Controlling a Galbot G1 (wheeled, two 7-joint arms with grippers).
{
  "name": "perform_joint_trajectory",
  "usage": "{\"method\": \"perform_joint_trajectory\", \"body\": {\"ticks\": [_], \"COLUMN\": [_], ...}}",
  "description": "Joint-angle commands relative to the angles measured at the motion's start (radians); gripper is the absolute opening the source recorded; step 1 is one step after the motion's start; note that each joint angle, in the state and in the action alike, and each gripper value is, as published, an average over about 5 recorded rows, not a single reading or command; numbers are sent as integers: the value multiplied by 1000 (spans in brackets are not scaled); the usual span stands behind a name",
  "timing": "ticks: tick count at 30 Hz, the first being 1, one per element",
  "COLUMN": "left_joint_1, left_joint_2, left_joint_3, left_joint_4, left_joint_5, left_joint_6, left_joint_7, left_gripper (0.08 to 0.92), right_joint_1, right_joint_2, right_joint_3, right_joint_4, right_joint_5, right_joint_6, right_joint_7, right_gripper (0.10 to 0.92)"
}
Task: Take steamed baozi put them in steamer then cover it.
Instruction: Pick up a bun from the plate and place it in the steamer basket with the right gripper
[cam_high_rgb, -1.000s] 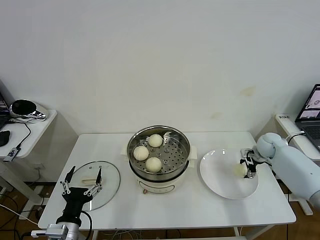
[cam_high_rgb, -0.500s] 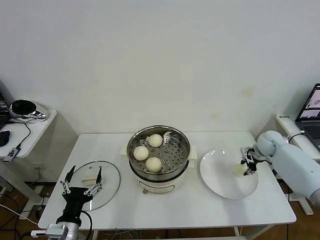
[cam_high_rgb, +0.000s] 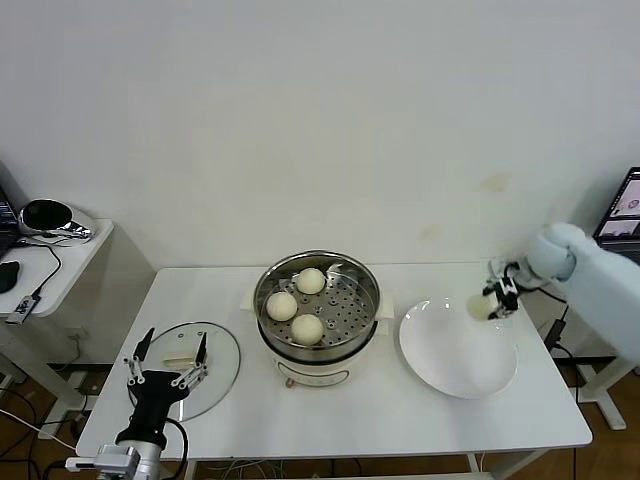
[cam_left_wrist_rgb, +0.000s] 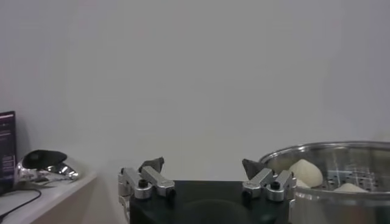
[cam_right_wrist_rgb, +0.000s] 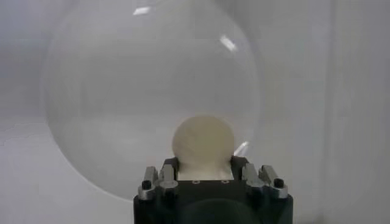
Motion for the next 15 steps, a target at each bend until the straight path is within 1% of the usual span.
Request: {"method": "perform_joint_trajectory", "body": {"ticks": [1,5,9,12,15], "left_joint_1": [-2,-6,-14,-15,-13], "left_joint_2": [3,2,-4,-9,-12], "left_joint_3": [8,14,24,28,28], "left_joint_4": [-1,-1,3,4,1], "left_joint_5": [0,0,3,4,3], "left_joint_6": [0,0,0,-1,-3], "left_joint_7": [0,0,-1,-1,-1], "left_gripper": [823,823,823,823,823], "right_joint_1": [553,626,623,583,517], "right_joint_2": [14,111,212,280,349], "right_joint_3": [-477,-545,-564,-559,-548], "right_joint_4": [285,330,343,318,260], "right_joint_5": [394,544,684,745,762], "right_joint_6": [-183,-259,-342,-397,-433], "right_joint_7": [48,110,186,233,271], "right_gripper": [549,551,552,551,551]}}
